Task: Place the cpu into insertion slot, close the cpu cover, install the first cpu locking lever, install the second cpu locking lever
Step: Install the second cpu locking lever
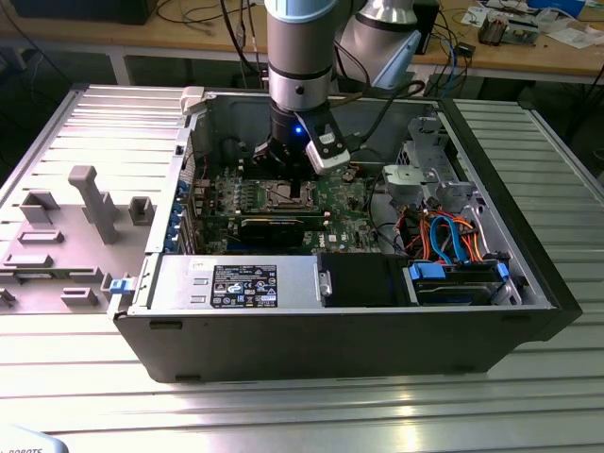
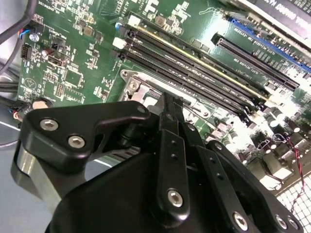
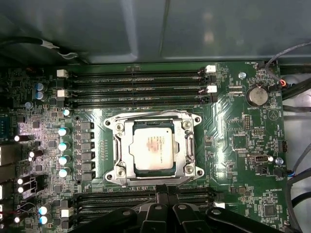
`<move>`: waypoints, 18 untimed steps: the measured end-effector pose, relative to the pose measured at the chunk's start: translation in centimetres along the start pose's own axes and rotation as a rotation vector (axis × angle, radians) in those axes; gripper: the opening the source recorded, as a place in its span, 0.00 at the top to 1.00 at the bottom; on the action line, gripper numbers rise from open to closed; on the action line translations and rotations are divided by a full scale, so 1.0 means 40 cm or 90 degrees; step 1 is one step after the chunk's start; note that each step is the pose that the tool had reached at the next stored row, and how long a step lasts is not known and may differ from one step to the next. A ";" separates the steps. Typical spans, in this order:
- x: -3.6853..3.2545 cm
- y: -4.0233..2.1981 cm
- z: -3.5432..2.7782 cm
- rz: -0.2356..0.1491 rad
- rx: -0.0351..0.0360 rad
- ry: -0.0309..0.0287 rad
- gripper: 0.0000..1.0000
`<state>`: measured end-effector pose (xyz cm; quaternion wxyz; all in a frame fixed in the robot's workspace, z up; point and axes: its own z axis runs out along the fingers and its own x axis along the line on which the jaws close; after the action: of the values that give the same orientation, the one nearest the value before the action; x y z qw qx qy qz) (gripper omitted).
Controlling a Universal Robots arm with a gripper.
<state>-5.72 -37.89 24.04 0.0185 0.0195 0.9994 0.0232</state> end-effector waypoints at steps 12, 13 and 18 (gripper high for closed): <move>0.000 0.000 0.000 0.000 -0.0002 0.0000 0.89; 0.000 -0.001 0.000 0.000 -0.0002 0.0001 0.89; 0.001 -0.027 -0.001 0.000 -0.0126 0.0005 0.89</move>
<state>-5.80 -38.95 24.03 0.0183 0.0196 0.9991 0.0331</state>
